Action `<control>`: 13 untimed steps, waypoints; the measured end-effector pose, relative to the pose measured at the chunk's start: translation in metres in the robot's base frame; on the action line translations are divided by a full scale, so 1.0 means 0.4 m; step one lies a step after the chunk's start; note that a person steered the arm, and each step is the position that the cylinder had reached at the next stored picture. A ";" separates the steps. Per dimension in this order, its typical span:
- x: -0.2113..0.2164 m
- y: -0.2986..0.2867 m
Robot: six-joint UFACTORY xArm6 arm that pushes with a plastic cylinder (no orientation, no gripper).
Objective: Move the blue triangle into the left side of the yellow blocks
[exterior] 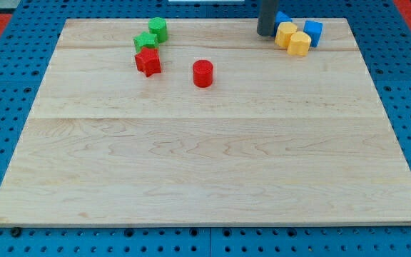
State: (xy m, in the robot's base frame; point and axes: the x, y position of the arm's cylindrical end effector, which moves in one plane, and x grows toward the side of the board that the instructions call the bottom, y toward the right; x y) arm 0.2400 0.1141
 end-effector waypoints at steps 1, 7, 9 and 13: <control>0.128 -0.064; -0.119 0.427; -0.123 0.369; -0.121 0.038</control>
State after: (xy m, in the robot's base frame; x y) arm 0.1916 0.1293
